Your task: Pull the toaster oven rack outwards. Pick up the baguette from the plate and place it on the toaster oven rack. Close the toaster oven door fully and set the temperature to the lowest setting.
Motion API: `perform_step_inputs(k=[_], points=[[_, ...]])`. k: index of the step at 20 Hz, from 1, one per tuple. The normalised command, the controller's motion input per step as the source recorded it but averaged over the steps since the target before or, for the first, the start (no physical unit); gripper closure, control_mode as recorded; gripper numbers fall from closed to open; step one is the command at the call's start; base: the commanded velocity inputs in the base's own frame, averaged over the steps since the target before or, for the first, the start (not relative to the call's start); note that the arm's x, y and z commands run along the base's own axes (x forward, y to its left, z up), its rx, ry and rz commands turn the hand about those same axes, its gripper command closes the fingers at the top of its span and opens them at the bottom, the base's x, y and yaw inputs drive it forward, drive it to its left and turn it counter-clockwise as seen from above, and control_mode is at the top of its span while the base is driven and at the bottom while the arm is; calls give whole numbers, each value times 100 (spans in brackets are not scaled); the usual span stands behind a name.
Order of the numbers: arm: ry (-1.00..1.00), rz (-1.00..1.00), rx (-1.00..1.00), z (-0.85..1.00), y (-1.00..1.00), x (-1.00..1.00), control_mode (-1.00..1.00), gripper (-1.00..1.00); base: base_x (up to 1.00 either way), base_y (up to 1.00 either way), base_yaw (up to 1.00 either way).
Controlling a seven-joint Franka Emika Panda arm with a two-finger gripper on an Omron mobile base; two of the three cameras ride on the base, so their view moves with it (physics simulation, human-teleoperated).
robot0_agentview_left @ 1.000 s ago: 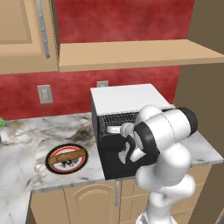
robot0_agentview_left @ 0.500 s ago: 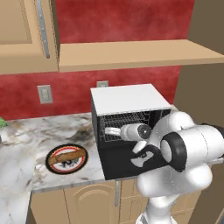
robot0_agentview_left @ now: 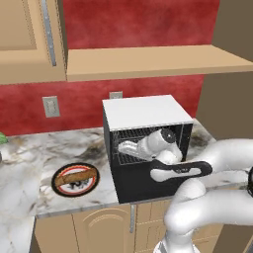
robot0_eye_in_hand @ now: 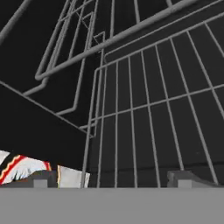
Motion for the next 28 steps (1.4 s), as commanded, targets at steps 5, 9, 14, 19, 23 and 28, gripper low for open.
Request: perform_step_inputs(k=[5,9,14,19,23,28], points=[[75,0,0,-9,77,-100,-100,-100,0,0,0],[73,0,-2,-8,72,-100,-100,-100,0,0,0],[49,0,-10,0,60,-100,-100,-100,0,0,0],[-10,0,-13,57,24,-100,-100,-100,0,0,0],[-35,-1,-14,89,14,-100,-100,-100,0,0,0],[-32,2,-12,77,6,-70,-100,-100,0,0,0]])
